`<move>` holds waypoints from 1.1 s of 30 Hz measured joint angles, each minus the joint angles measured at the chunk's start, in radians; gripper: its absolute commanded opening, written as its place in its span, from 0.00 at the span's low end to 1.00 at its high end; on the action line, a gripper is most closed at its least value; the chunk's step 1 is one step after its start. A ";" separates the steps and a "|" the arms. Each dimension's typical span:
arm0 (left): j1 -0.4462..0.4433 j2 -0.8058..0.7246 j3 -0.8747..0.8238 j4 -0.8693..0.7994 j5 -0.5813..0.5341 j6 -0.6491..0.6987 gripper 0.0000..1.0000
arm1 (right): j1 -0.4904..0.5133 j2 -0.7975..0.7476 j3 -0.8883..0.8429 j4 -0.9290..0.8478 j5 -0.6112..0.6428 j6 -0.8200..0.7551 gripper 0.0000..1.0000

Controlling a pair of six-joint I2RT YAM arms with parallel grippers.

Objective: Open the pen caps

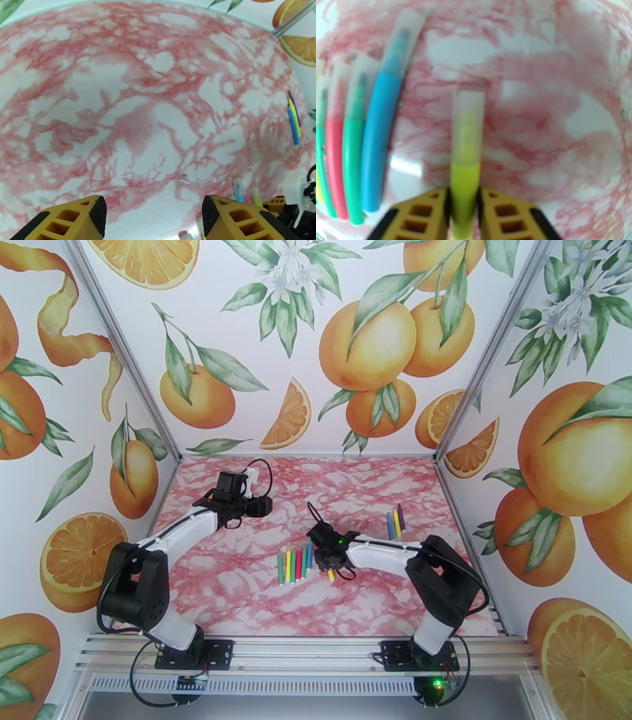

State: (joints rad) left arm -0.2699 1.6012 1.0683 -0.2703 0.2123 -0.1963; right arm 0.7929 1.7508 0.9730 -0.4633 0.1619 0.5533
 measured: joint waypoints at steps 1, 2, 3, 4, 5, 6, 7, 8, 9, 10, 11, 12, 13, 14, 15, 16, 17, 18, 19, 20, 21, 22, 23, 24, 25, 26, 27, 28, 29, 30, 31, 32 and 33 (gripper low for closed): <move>-0.001 0.000 0.000 0.000 -0.001 0.001 0.68 | 0.000 0.000 0.000 0.000 0.000 0.000 0.20; -0.002 0.001 0.000 0.000 0.000 0.002 0.68 | 0.000 0.000 0.002 -0.002 0.000 -0.001 0.17; -0.003 0.003 0.000 0.000 0.000 0.002 0.68 | 0.000 0.000 0.004 -0.003 0.000 -0.001 0.16; -0.004 0.005 0.000 0.000 0.000 0.002 0.68 | 0.000 0.000 0.005 0.000 0.003 0.002 0.16; -0.006 0.008 0.001 0.000 0.000 0.002 0.68 | 0.000 0.002 0.007 0.005 0.004 0.000 0.15; -0.009 0.012 0.001 0.000 0.001 0.002 0.68 | 0.000 0.005 0.009 0.009 0.006 0.000 0.14; -0.013 0.016 0.002 -0.002 0.001 0.002 0.68 | 0.000 0.005 0.010 0.013 0.007 -0.001 0.14; -0.016 0.020 0.003 -0.003 0.000 0.002 0.67 | 0.000 0.006 0.010 0.014 0.007 -0.002 0.13; -0.021 0.024 0.005 -0.004 0.000 0.003 0.68 | 0.000 0.006 0.010 0.015 0.008 -0.003 0.13; -0.025 0.027 0.005 -0.004 0.001 0.004 0.68 | 0.000 0.006 0.011 0.015 0.008 -0.005 0.12; -0.029 0.029 0.006 -0.006 0.001 0.005 0.67 | 0.000 0.006 0.011 0.016 0.008 -0.009 0.10; -0.033 0.032 0.008 -0.007 0.001 0.006 0.68 | 0.000 0.006 0.011 0.019 0.008 -0.013 0.07; -0.036 0.034 0.009 -0.007 0.001 0.006 0.68 | 0.000 0.006 0.011 0.022 0.007 -0.019 0.05; -0.039 0.035 0.011 -0.007 0.002 0.006 0.68 | 0.000 0.005 0.011 0.026 0.007 -0.024 0.03; -0.042 0.037 0.014 -0.009 0.004 0.007 0.68 | 0.000 0.005 0.011 0.034 0.006 -0.031 0.02; -0.045 0.038 0.017 -0.010 0.008 0.008 0.68 | 0.000 0.003 0.008 0.047 0.002 -0.038 0.00; -0.048 0.040 0.022 -0.011 0.014 0.009 0.68 | -0.002 -0.002 0.004 0.059 -0.003 -0.046 0.00; -0.050 0.042 0.027 -0.010 0.022 0.008 0.68 | -0.002 -0.011 -0.003 0.072 -0.011 -0.053 0.00; -0.052 0.043 0.032 -0.010 0.027 0.009 0.68 | -0.003 -0.020 -0.009 0.081 -0.017 -0.058 0.00; -0.055 0.045 0.037 -0.010 0.037 0.008 0.68 | -0.006 -0.033 -0.017 0.093 -0.027 -0.065 0.00; -0.058 0.049 0.042 -0.010 0.049 0.007 0.68 | -0.009 -0.049 -0.025 0.108 -0.037 -0.072 0.00; -0.060 0.052 0.047 -0.010 0.058 0.005 0.68 | -0.011 -0.061 -0.031 0.117 -0.043 -0.077 0.00; -0.064 0.056 0.053 -0.009 0.069 0.002 0.68 | -0.016 -0.077 -0.039 0.133 -0.051 -0.084 0.00; -0.067 0.061 0.058 -0.007 0.080 -0.001 0.68 | -0.020 -0.094 -0.047 0.147 -0.058 -0.091 0.00; -0.070 0.064 0.061 -0.005 0.089 -0.006 0.68 | -0.023 -0.106 -0.053 0.158 -0.064 -0.096 0.00; -0.072 0.068 0.064 0.001 0.102 -0.008 0.68 | -0.028 -0.123 -0.062 0.174 -0.070 -0.101 0.00; -0.074 0.071 0.065 0.005 0.114 -0.012 0.68 | -0.032 -0.137 -0.069 0.186 -0.076 -0.107 0.00; -0.076 0.074 0.066 0.010 0.129 -0.015 0.68 | -0.036 -0.148 -0.074 0.198 -0.081 -0.110 0.00; -0.077 0.076 0.067 0.016 0.146 -0.021 0.68 | -0.041 -0.159 -0.080 0.212 -0.087 -0.114 0.00; -0.077 0.079 0.067 0.023 0.164 -0.029 0.68 | -0.045 -0.169 -0.084 0.223 -0.092 -0.117 0.00; -0.077 0.081 0.067 0.030 0.180 -0.033 0.68 | -0.049 -0.177 -0.089 0.237 -0.096 -0.121 0.00; -0.077 0.083 0.067 0.040 0.201 -0.040 0.68 | -0.054 -0.185 -0.092 0.249 -0.101 -0.125 0.00; -0.078 0.085 0.067 0.051 0.222 -0.048 0.68 | -0.058 -0.193 -0.095 0.262 -0.108 -0.127 0.00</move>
State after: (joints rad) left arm -0.3477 1.6859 1.1351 -0.2195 0.4347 -0.2440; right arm 0.7353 1.5574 0.8776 -0.2016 0.0544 0.4263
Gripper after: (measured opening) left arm 0.676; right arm 0.130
